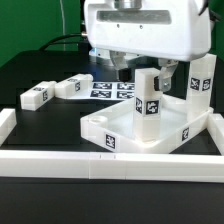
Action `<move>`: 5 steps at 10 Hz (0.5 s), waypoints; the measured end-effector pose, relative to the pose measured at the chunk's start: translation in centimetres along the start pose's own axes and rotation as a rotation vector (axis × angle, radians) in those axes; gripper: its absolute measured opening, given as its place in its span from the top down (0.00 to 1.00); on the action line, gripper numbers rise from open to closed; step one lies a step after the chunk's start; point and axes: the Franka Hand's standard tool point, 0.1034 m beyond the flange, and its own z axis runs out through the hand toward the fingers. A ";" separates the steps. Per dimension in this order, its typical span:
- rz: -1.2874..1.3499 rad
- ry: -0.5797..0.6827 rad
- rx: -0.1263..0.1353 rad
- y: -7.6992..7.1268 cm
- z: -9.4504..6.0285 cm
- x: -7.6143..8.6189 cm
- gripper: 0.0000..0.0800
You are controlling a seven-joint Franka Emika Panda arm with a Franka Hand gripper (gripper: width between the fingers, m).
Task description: Assemble desk
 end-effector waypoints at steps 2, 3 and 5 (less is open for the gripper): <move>-0.211 -0.002 -0.004 -0.3 0.1 -0.4 0.19; -0.319 -0.002 -0.005 -0.3 0.1 -0.4 0.19; -0.502 -0.001 -0.021 -0.3 0.3 -0.5 0.19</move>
Offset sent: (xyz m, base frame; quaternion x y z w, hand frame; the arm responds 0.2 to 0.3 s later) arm 0.0012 0.0052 -0.0030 -0.0044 -0.0139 -0.2503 0.9681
